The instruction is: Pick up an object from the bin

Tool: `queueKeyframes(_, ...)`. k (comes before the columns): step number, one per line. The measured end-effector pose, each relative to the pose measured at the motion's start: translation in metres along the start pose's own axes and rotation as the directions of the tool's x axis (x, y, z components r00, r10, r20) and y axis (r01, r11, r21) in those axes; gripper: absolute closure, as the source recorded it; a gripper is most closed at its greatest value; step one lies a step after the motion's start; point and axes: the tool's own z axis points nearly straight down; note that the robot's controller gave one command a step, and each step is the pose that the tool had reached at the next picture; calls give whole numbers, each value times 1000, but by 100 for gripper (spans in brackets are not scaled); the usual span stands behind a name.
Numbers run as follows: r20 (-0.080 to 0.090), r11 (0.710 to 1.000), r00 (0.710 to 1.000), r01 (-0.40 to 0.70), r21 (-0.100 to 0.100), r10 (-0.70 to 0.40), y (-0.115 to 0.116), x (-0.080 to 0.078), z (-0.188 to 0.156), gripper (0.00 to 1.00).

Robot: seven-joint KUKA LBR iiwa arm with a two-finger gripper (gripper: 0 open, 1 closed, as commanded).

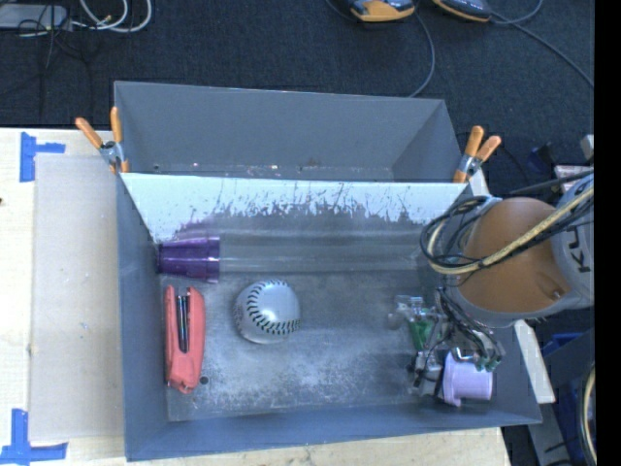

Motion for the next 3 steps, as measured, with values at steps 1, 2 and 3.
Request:
queueKeyframes(1,-6,1000,1000,-23,2,23,-26,-8,31,0)
queueKeyframes(2,-5,1000,1000,-25,-8,25,-39,7,21,0)
queueKeyframes(3,-4,963,963,-268,1,268,-47,-10,28,100)
